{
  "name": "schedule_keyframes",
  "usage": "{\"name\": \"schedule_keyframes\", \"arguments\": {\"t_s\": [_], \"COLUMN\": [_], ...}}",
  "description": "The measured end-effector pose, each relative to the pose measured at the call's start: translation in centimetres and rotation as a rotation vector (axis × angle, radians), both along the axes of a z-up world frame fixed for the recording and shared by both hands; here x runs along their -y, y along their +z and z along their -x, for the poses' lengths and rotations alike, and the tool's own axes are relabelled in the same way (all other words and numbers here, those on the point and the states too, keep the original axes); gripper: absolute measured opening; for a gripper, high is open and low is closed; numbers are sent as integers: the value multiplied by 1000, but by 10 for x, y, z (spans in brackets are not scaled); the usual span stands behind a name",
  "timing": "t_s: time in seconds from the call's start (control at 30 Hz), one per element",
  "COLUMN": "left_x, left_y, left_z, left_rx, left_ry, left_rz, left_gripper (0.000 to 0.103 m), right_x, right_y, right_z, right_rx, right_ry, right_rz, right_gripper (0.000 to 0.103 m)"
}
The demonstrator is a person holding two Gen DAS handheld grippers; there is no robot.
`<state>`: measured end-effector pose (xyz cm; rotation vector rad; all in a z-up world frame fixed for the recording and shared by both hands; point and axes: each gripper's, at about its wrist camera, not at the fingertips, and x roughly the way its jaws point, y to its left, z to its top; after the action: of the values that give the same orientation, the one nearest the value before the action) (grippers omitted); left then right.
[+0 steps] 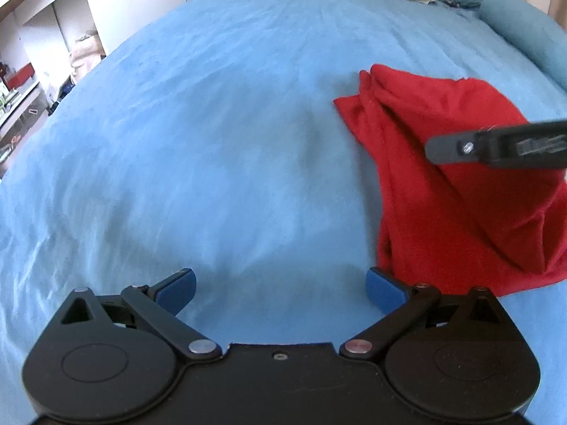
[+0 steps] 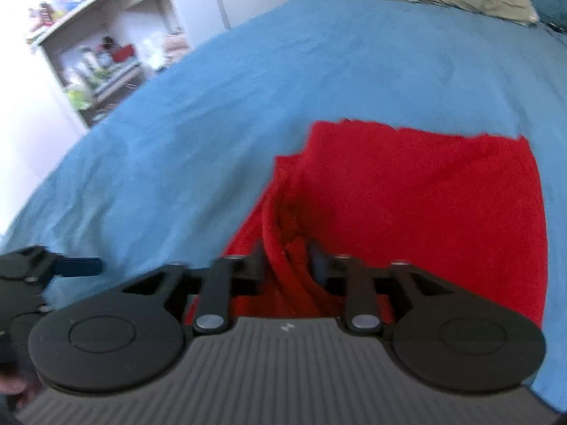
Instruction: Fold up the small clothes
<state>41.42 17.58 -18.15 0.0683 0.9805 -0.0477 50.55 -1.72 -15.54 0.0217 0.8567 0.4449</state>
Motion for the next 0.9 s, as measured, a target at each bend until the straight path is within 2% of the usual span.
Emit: {"name": "schedule_keyframes", "arguments": {"t_s": [0.03,0.07,0.1,0.23,0.3,0.37,0.47,0.5,0.57,0.63,0.7,0.8,0.83,0.9], "left_x": [0,0,0,14,26,43,64,65,61,61,63,75,75,73], "left_y": [3,8,14,38,48,52,43,41,46,55,59,49,45,36], "left_z": [0,2,2,3,4,1,-6,-8,-4,5,9,-4,-8,-13], "left_rx": [5,14,24,60,69,66,0,-23,-17,-4,5,-17,-25,-43], "left_ry": [0,-4,-11,-70,-103,-135,-141,-126,-117,-128,-156,-151,-134,-100], "left_rz": [15,36,51,123,174,201,228,274,383,418,399,311,306,358], "left_gripper": [103,103,103,103,103,103,102,100,100,100,101,100,100,93], "right_x": [3,9,19,66,93,114,142,150,163,173,180,185,186,183], "right_y": [10,21,32,73,80,77,64,56,46,37,27,14,11,7], "right_z": [5,12,18,31,40,48,61,65,73,80,83,91,93,95], "right_rx": [29,75,124,192,210,209,162,145,121,104,86,60,51,48], "right_ry": [8,8,9,-49,-101,-143,-182,-194,-214,-222,-229,-233,-234,-236], "right_rz": [-7,-13,-29,-88,-89,-65,-66,-69,-82,-100,-106,-104,-106,-107], "right_gripper": [90,99,103,103,103,103,103,103,103,103,103,103,103,103]}}
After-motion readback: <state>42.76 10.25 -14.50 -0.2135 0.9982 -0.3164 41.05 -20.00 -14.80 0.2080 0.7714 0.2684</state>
